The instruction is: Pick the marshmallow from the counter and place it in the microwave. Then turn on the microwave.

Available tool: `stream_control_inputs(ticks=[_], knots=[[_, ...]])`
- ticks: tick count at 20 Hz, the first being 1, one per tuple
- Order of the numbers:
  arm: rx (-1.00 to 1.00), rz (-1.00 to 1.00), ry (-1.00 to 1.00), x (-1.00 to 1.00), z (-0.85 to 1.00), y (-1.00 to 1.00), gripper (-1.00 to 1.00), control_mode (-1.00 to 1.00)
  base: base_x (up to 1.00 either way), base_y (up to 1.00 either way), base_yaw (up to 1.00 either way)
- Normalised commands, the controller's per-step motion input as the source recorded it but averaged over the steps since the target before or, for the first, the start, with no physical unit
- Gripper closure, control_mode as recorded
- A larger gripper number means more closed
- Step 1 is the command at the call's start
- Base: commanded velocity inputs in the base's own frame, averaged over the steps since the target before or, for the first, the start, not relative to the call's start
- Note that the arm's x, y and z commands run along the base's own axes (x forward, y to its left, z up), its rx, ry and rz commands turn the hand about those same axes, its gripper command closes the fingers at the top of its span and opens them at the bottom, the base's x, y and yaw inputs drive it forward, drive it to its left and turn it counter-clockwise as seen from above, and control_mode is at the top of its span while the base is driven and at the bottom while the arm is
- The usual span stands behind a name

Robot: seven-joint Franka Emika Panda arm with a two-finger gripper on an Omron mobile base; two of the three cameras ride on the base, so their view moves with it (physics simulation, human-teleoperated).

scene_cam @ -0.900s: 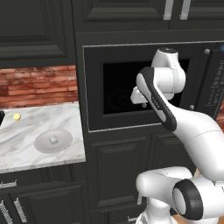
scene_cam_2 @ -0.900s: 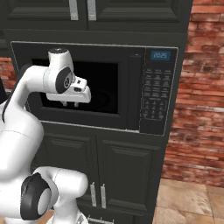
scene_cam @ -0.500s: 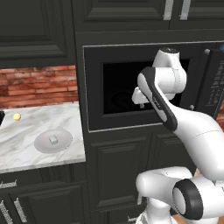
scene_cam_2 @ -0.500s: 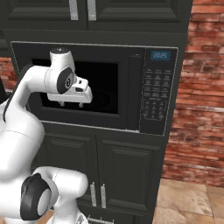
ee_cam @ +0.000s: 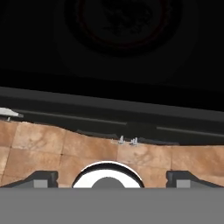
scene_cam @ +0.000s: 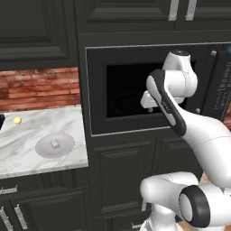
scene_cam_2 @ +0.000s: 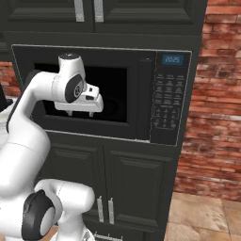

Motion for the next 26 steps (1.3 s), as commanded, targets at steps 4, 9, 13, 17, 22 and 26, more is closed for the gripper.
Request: stream_control_inputs(ticks=[4,9,13,17,22,26], knots=[[0.0,0.0,-0.04,-0.14,0.0,-0.17,-1.0,-1.0,0.0,0.0,0.0],[0.0,0.0,-0.07,-0.2,0.0,-0.13,-1.0,-1.0,0.0,0.0,0.0],[0.0,0.02,-0.14,-0.25,0.0,-0.07,-1.0,-1.0,0.0,0.0,0.0],[0.0,0.03,-0.18,-0.25,0.0,-0.05,-1.0,-1.0,0.0,0.0,0.0],[0.0,0.03,-0.14,-0.2,0.0,-0.17,-1.0,-1.0,0.0,0.0,0.0],[0.01,0.02,-0.07,-0.17,0.0,-0.26,-1.0,-1.0,0.0,0.0,0.0]])
